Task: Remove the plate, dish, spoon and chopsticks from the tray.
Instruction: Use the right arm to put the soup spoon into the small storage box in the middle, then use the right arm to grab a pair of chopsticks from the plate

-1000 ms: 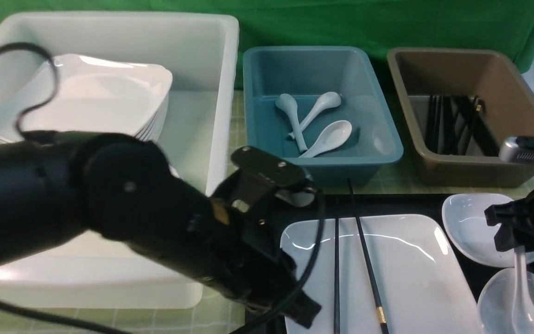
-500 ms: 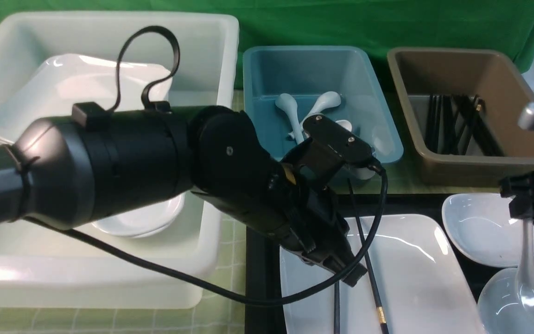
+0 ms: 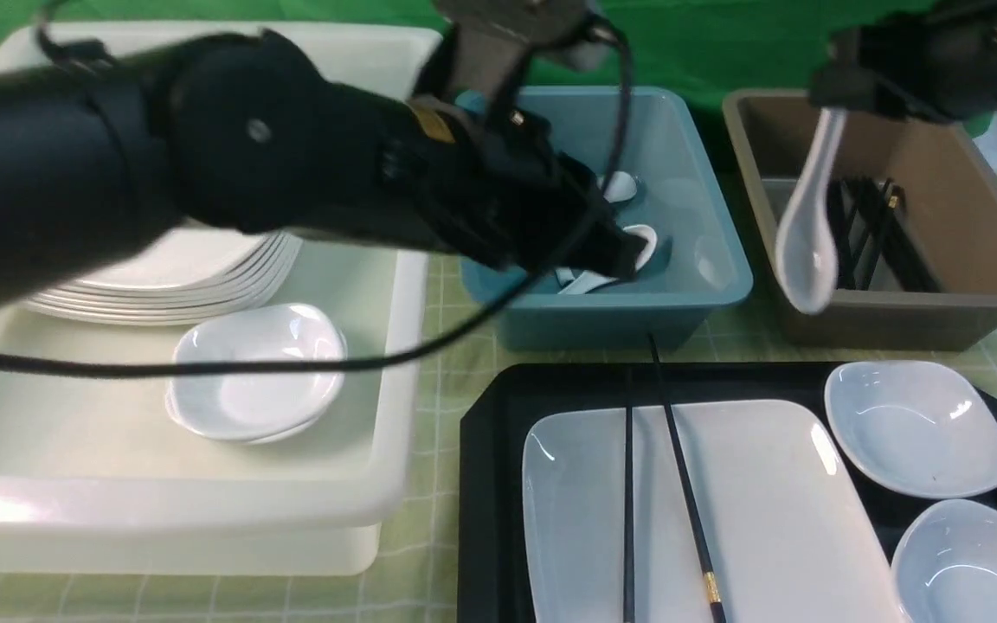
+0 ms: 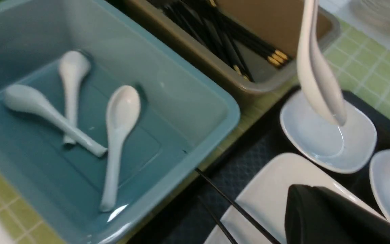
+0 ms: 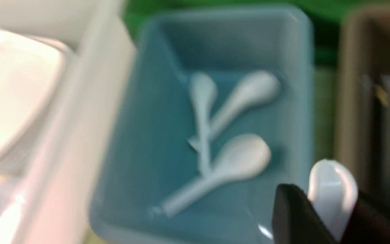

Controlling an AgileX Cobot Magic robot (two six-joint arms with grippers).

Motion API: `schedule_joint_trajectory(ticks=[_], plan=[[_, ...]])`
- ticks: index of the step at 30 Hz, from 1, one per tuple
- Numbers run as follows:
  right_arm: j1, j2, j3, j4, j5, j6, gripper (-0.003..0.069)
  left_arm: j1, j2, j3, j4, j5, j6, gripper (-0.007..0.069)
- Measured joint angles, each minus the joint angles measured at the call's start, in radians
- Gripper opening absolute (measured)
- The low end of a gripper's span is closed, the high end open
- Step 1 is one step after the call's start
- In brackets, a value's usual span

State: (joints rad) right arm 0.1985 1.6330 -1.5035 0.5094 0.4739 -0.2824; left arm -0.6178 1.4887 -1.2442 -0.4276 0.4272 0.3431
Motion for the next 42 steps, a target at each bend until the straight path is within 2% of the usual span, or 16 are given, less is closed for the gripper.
schedule_joint_trajectory(ticks=[6, 14, 16, 17, 18, 22, 25, 29, 32, 33, 35, 38, 42], plan=[[0.097, 0.245, -0.232, 0.006, -0.097, 0.016, 0.0158, 0.066, -0.041, 0.019, 0.035, 0.158, -0.002, 0.0002], [0.124, 0.476, -0.374, 0.006, -0.184, 0.054, 0.0178, 0.011, -0.050, 0.128, 0.038, 0.240, -0.004, 0.0002], [0.124, 0.497, -0.376, 0.006, -0.167, 0.067, 0.0224, -0.008, -0.058, 0.148, 0.038, 0.239, -0.009, 0.0002], [0.124, 0.502, -0.376, 0.006, -0.150, 0.074, 0.0267, -0.017, -0.065, 0.161, 0.038, 0.236, -0.016, 0.0002], [0.124, 0.503, -0.378, 0.006, -0.101, 0.080, 0.0343, -0.025, -0.074, 0.178, 0.036, 0.231, -0.026, 0.0002], [0.124, 0.476, -0.397, -0.001, 0.036, 0.056, 0.0419, -0.030, -0.094, 0.205, 0.034, 0.231, -0.036, 0.0002], [0.123, 0.403, -0.429, -0.067, 0.243, 0.042, 0.0369, -0.030, -0.142, 0.248, 0.028, 0.201, -0.041, 0.0002], [0.127, 0.276, -0.448, -0.166, 0.538, 0.068, 0.0221, -0.030, -0.207, 0.298, 0.023, 0.145, -0.058, 0.0002], [0.145, 0.236, -0.448, -0.279, 0.618, 0.135, 0.0184, -0.030, -0.241, 0.326, 0.017, 0.138, -0.065, 0.0002], [0.169, 0.214, -0.444, -0.374, 0.662, 0.192, 0.0188, -0.030, -0.269, 0.352, 0.000, 0.138, -0.073, 0.0002], [0.213, 0.200, -0.420, -0.501, 0.690, 0.246, 0.0227, -0.030, -0.314, 0.405, -0.034, 0.138, -0.081, 0.0002], [0.266, 0.196, -0.369, -0.545, 0.690, 0.294, 0.0302, -0.030, -0.369, 0.452, -0.056, 0.137, -0.082, 0.0002], [0.347, 0.197, -0.221, -0.555, 0.673, 0.352, 0.0489, -0.030, -0.465, 0.534, -0.058, 0.136, -0.085, 0.0002]])
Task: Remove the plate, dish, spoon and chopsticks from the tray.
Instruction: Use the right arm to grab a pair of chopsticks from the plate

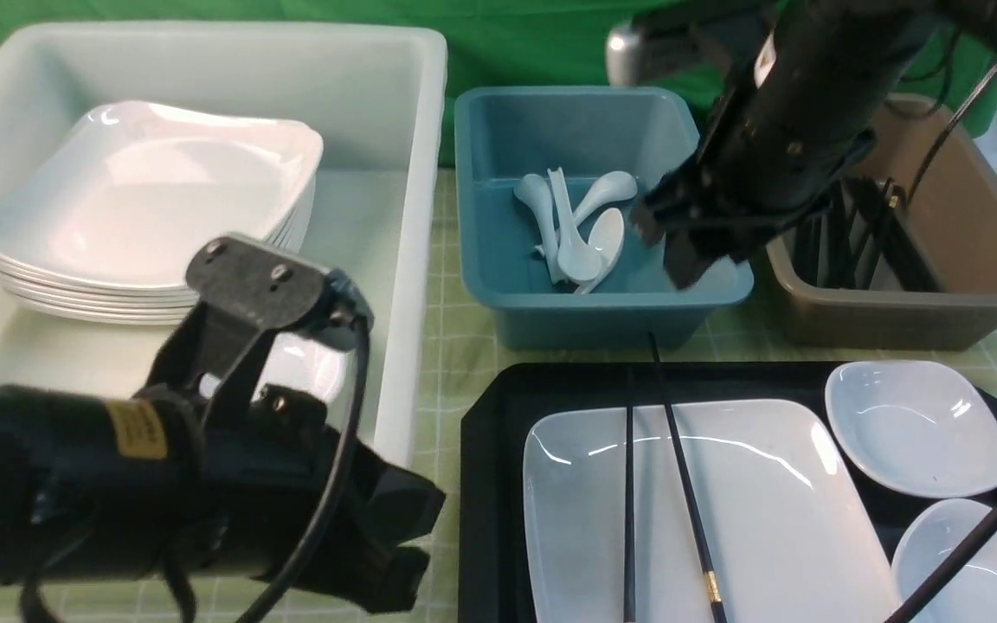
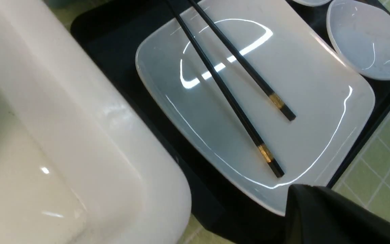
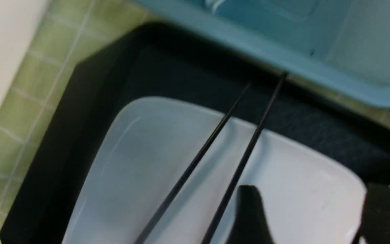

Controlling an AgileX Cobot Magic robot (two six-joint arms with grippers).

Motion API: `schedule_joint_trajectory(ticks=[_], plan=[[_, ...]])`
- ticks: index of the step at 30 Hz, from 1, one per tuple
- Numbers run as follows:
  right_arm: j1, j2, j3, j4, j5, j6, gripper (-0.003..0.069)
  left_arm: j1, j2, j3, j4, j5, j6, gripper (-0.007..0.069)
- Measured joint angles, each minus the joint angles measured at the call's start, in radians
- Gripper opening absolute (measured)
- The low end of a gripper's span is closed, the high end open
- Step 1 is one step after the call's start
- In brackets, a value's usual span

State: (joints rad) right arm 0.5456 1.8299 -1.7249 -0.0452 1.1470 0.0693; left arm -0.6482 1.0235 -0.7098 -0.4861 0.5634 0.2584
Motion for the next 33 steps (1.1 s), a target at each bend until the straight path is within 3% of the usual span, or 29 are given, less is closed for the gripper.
schedule_joint_trajectory(ticks=[4, 6, 11, 21, 23, 27, 30, 32, 33], plan=[[0.035, 0.002, 0.158, 0.000, -0.111, 0.044, 0.0652, 0.000, -0.071, 0.045, 0.000, 0.003, -0.019, 0.0002], [0.038, 0.008, 0.212, 0.000, -0.162, 0.069, 0.0674, 0.000, -0.098, 0.063, 0.004, 0.001, -0.031, 0.0002], [0.038, 0.065, 0.303, -0.002, -0.262, 0.117, 0.0690, 0.000, -0.120, 0.079, 0.026, 0.005, -0.067, 0.0002], [0.046, 0.175, 0.310, 0.016, -0.299, 0.147, 0.0682, 0.000, -0.120, 0.079, 0.032, 0.003, -0.073, 0.0002], [0.046, 0.176, 0.311, 0.029, -0.300, 0.148, 0.0639, 0.000, -0.120, 0.079, 0.030, 0.003, -0.073, 0.0002], [0.046, 0.179, 0.312, 0.045, -0.298, 0.135, 0.0464, 0.000, -0.120, 0.079, 0.025, 0.003, -0.073, 0.0002], [0.046, 0.179, 0.312, 0.064, -0.265, 0.087, 0.0197, 0.000, -0.120, 0.079, 0.004, 0.003, -0.073, 0.0002], [0.046, 0.179, 0.312, 0.075, -0.245, 0.071, 0.0123, 0.000, -0.120, 0.079, 0.003, 0.003, -0.073, 0.0002], [0.046, 0.179, 0.312, 0.078, -0.239, 0.068, 0.0125, 0.000, -0.120, 0.079, 0.002, 0.003, -0.073, 0.0002]])
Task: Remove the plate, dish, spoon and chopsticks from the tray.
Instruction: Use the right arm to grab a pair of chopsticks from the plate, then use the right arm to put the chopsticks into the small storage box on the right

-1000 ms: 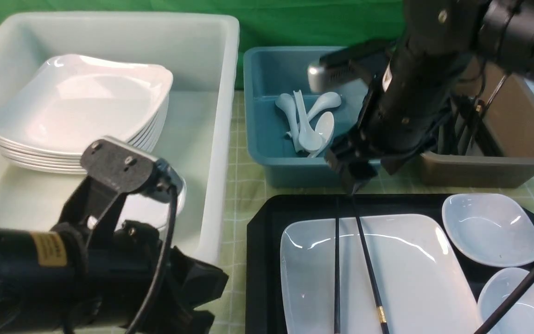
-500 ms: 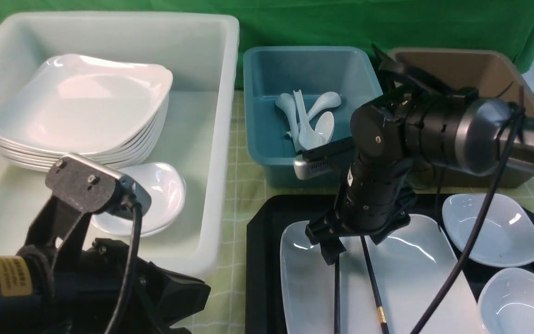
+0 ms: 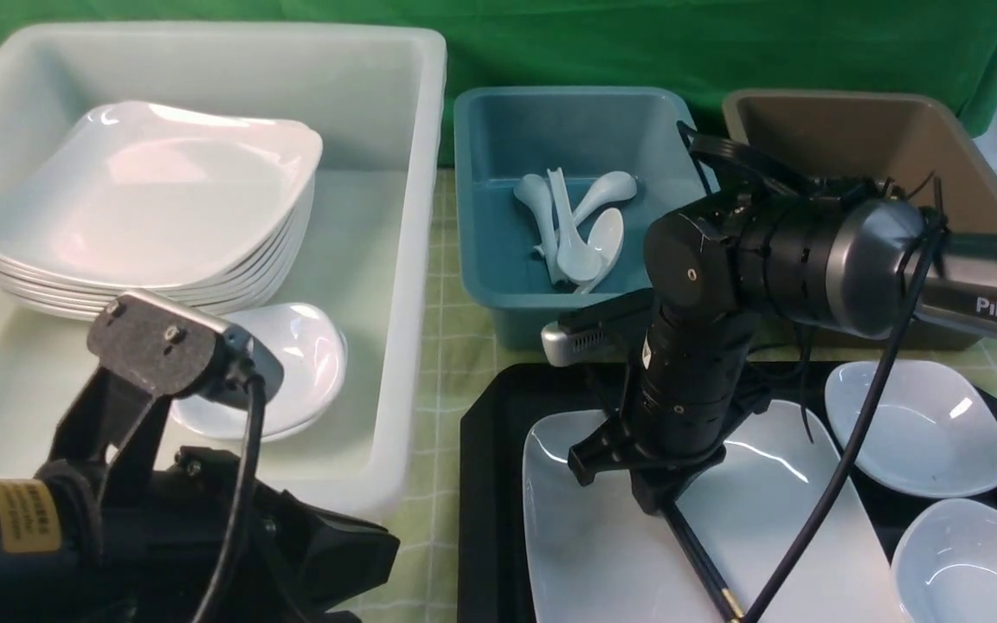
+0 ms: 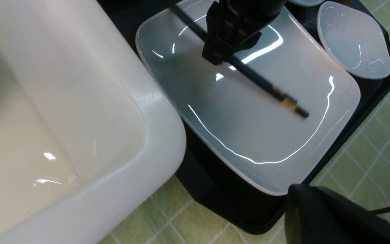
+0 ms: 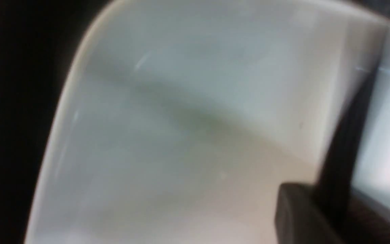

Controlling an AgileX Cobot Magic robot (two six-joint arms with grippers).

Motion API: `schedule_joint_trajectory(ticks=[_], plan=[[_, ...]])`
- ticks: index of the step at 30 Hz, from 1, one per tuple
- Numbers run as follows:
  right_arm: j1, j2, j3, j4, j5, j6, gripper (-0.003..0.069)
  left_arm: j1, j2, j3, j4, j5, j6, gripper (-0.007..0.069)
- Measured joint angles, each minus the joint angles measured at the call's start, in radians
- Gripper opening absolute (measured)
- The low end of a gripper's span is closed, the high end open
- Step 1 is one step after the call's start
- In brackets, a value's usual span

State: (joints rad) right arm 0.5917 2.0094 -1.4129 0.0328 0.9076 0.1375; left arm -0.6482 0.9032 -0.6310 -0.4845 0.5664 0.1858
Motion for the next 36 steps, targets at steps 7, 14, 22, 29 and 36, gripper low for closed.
schedule_joint_trajectory(ticks=[7, 14, 22, 29, 36], plan=[[0.000, -0.040, 0.002, 0.065, 0.113, -0.085, 0.0130, 0.000, 0.000, 0.000, -0.002, 0.000, 0.000, 0.0002], [-0.001, -0.255, 0.000, 0.101, 0.127, -0.148, 0.0130, 0.000, 0.000, 0.000, -0.002, -0.031, 0.016, 0.0002], [-0.194, -0.424, -0.151, 0.101, -0.121, -0.180, 0.0130, 0.000, 0.086, -0.141, -0.002, -0.237, 0.113, 0.0002], [-0.422, -0.295, -0.300, 0.096, -0.404, -0.180, 0.0130, -0.013, 0.350, -0.366, -0.014, -0.068, 0.213, 0.0002], [-0.541, -0.099, -0.339, 0.093, -0.644, -0.179, 0.0130, -0.104, 0.525, -0.409, 0.003, 0.121, 0.230, 0.0002]])
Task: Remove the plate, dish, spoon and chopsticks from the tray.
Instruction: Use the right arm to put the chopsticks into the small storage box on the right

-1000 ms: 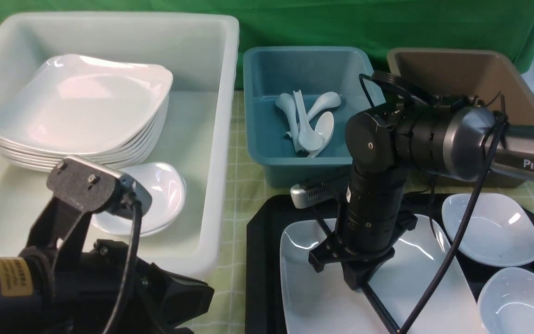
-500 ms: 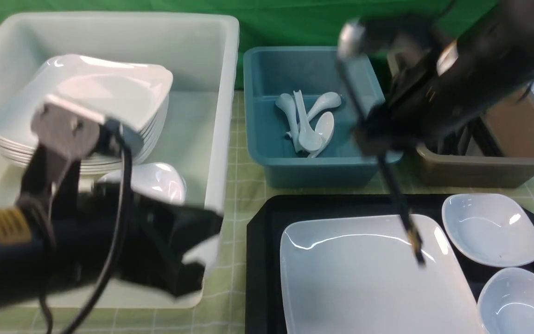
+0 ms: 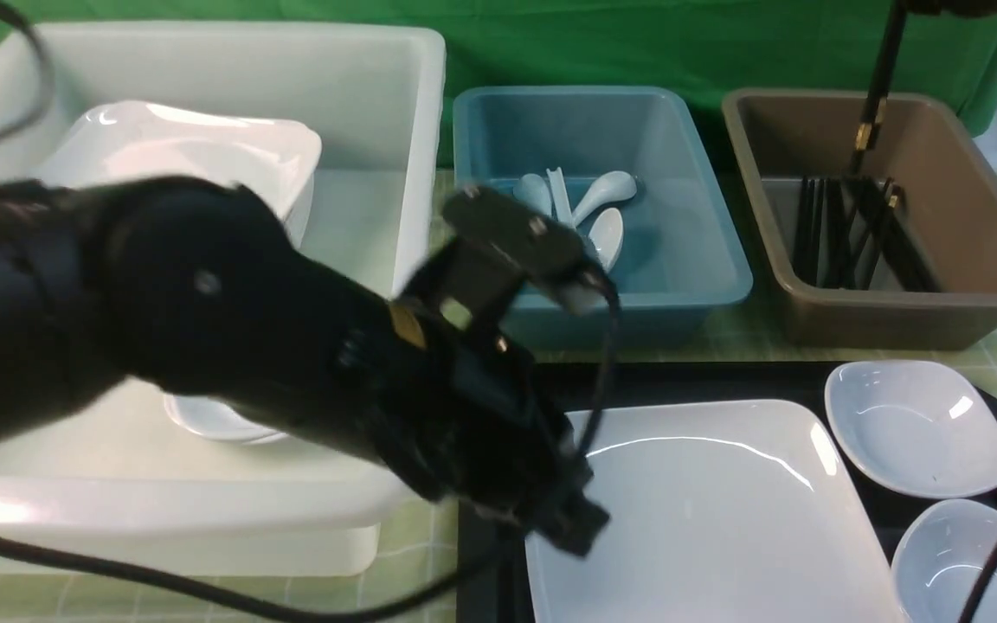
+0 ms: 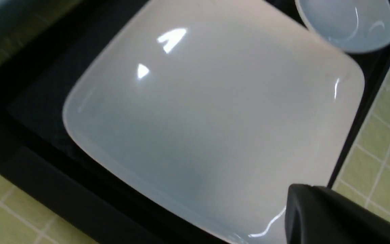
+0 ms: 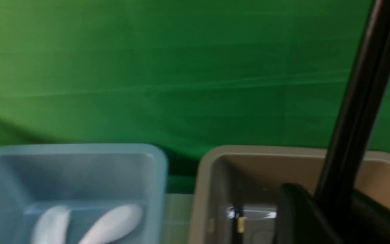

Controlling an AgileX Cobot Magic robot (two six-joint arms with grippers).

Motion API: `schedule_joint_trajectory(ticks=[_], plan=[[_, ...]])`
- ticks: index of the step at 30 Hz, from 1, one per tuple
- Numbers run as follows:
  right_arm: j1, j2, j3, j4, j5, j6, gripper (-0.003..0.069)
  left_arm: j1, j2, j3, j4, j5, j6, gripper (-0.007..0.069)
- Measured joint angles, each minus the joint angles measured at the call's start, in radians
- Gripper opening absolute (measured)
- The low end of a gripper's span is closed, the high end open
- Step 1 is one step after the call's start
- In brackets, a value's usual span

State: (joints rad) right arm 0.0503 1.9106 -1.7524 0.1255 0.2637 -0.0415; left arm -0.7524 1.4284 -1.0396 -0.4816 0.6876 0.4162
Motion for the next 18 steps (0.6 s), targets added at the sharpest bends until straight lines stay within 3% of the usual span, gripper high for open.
schedule_joint_trajectory(ticks=[4, 6, 9, 11, 13, 16, 17, 18], plan=[[-0.022, 0.071, 0.000, 0.000, -0.001, 0.007, 0.0189, -0.018, 0.006, -0.001, 0.003, 0.028, -0.012, 0.0002], [-0.028, 0.105, 0.000, 0.000, 0.055, 0.016, 0.0318, -0.018, 0.004, -0.002, 0.005, 0.031, -0.043, 0.0002], [-0.029, 0.121, 0.000, 0.000, 0.150, 0.023, 0.0409, -0.018, 0.001, -0.002, 0.018, 0.034, -0.066, 0.0002], [-0.029, 0.122, 0.000, 0.000, 0.237, 0.023, 0.0429, -0.018, 0.000, -0.002, 0.027, 0.036, -0.084, 0.0002], [-0.029, 0.108, -0.009, 0.000, 0.343, 0.023, 0.0400, -0.018, -0.002, -0.004, 0.041, 0.039, -0.128, 0.0002], [-0.029, 0.072, -0.015, 0.004, 0.465, 0.002, 0.0297, -0.018, -0.002, -0.018, 0.085, 0.040, -0.188, 0.0002], [-0.029, 0.017, -0.015, 0.014, 0.570, -0.032, 0.0174, -0.018, 0.004, -0.040, 0.136, 0.051, -0.246, 0.0002], [-0.029, -0.012, -0.015, 0.024, 0.614, -0.052, 0.0113, -0.018, 0.009, -0.056, 0.165, 0.061, -0.280, 0.0002]])
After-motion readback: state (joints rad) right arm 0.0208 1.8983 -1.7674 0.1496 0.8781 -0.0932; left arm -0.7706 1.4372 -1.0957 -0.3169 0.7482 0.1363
